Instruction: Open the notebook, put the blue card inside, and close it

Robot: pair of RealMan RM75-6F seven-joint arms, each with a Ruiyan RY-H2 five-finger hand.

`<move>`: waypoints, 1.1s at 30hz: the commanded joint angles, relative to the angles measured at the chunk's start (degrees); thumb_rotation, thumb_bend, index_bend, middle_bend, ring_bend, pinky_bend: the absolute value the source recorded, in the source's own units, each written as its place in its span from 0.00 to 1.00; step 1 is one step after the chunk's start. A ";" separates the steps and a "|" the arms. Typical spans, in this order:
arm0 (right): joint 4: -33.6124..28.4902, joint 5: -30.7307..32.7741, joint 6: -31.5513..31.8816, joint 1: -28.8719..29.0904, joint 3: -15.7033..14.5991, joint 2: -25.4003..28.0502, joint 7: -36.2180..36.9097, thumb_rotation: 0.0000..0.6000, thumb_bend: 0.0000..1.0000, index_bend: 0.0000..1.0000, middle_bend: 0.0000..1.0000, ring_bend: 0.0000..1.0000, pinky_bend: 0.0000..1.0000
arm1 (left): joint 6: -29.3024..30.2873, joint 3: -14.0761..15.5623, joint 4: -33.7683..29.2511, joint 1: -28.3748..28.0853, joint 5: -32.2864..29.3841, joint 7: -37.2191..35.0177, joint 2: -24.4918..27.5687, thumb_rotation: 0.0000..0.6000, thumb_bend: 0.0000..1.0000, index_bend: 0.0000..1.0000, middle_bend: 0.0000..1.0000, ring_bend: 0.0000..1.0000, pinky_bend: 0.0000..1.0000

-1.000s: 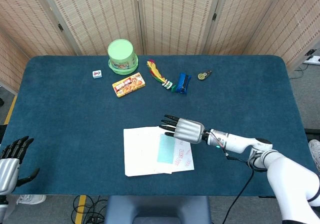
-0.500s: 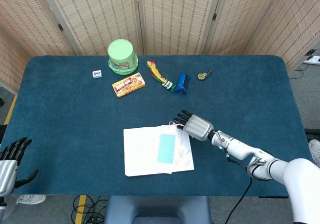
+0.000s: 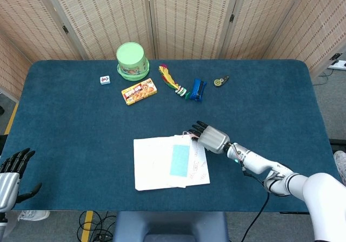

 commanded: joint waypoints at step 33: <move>6.91 -2.50 -0.33 2.72 2.26 -5.91 3.00 1.00 0.71 0.26 0.07 0.00 0.00 | -0.51 0.06 0.35 0.22 -0.84 0.46 -0.10 1.00 0.28 0.12 0.10 0.11 0.17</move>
